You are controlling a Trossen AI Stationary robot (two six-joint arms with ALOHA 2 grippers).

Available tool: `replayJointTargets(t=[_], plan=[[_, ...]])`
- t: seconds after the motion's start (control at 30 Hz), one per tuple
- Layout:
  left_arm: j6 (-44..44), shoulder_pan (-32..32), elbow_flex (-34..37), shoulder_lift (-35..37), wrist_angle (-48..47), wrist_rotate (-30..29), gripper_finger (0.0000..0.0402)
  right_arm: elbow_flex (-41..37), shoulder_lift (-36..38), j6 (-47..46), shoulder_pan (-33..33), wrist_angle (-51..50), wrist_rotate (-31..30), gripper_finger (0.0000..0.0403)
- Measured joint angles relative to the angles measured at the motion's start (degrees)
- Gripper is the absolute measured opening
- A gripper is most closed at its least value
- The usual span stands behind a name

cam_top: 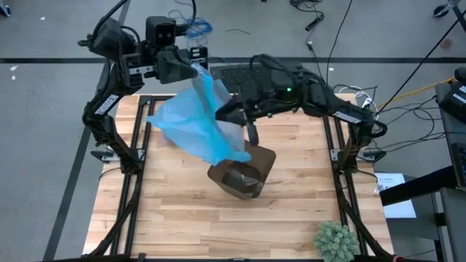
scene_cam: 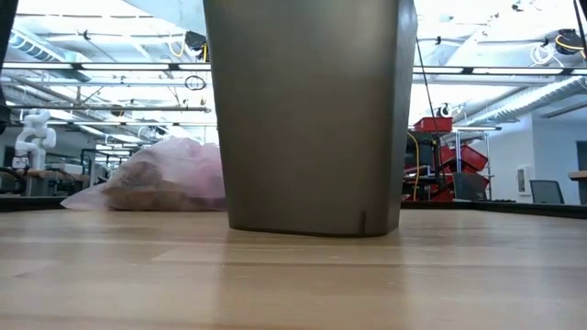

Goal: Place trash/remove bag and relplace
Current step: Insert the new trash bag into the trash bin

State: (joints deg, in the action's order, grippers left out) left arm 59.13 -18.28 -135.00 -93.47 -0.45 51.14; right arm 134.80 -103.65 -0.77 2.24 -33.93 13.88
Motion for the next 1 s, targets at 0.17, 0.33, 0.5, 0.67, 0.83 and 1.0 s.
replayJointTargets(t=[0.17, 0.33, 0.5, 0.67, 0.83, 1.0], plan=[[0.0, 0.0, 0.0, 0.0, 0.1, -0.3, 0.0000, 0.4, -1.1, 0.2, 0.6, 7.5, -0.6, 0.0000], [0.0, 0.0, 0.0, 0.0, 0.0, -0.4, 0.0000, 0.0, -6.0, 0.1, 0.8, 8.3, 2.9, 0.0000], [0.0, 0.0, 0.0, 0.0, 0.2, -1.0, 0.0000, 0.3, -8.9, 0.0, 0.9, 7.8, 4.6, 0.0000], [0.4, 0.0, 0.0, 0.0, 3.7, -1.7, 0.0000, 0.1, -10.9, 0.1, 1.5, 1.3, 4.4, 0.0000], [0.5, -0.1, 0.0, 0.2, 5.6, -1.8, 0.0000, 0.3, -10.5, -2.0, 2.0, -16.3, 4.8, 0.0000], [2.0, -0.1, 0.1, 0.4, 4.8, -0.2, 0.0000, 0.4, -8.7, -1.6, 1.3, -36.4, 11.4, 0.0000]])
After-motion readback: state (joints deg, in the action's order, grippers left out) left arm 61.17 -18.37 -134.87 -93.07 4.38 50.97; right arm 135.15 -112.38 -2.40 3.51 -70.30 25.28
